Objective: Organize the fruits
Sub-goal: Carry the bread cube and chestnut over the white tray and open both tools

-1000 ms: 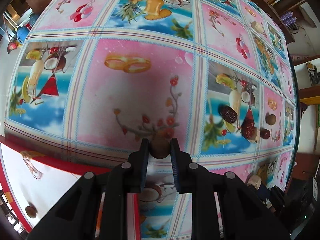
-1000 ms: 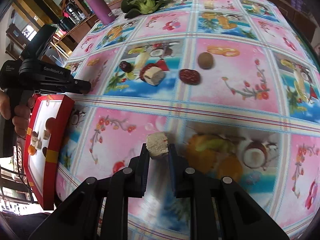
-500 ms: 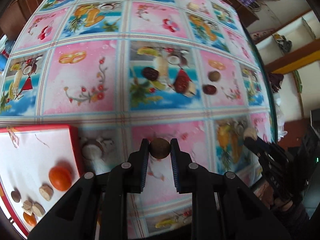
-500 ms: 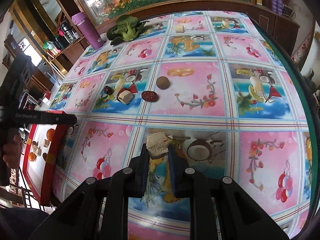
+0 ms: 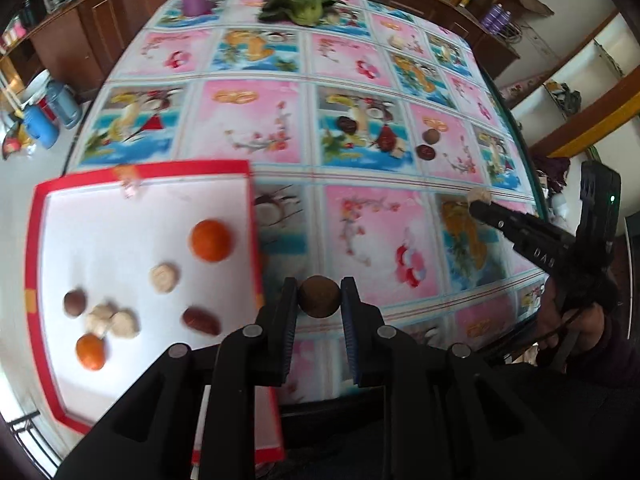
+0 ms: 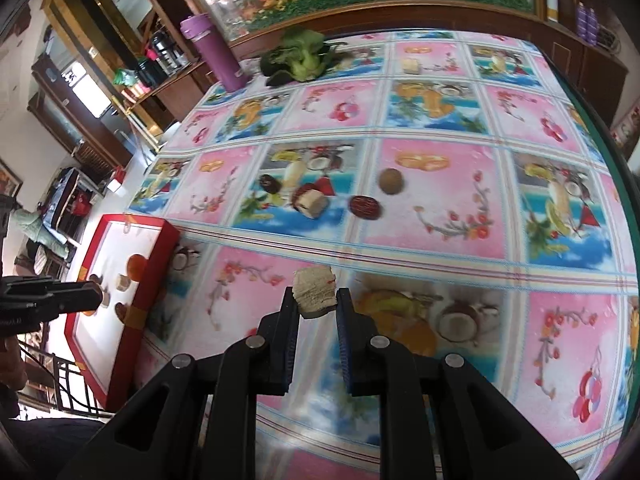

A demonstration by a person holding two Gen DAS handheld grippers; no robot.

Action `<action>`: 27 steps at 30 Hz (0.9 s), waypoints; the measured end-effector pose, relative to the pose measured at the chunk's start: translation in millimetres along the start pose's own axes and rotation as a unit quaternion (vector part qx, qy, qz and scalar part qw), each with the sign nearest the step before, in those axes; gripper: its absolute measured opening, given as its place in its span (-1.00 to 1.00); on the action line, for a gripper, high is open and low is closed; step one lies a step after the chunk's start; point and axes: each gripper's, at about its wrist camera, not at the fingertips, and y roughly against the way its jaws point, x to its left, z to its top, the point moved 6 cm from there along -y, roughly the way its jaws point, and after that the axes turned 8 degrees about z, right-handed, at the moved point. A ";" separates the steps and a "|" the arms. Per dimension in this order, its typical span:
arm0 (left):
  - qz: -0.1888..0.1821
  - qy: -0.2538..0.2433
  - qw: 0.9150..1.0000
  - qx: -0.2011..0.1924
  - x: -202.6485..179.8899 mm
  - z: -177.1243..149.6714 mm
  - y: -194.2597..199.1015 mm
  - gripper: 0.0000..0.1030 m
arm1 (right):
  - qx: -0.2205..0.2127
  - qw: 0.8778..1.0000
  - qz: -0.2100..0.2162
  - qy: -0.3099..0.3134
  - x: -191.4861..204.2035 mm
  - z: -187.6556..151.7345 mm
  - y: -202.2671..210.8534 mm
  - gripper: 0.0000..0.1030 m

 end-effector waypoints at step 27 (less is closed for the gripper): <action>0.120 0.135 0.983 -0.013 151.8 -89.3 15.3 -0.55 | 0.114 0.940 0.131 0.295 243.5 -16.4 -104.7 -0.68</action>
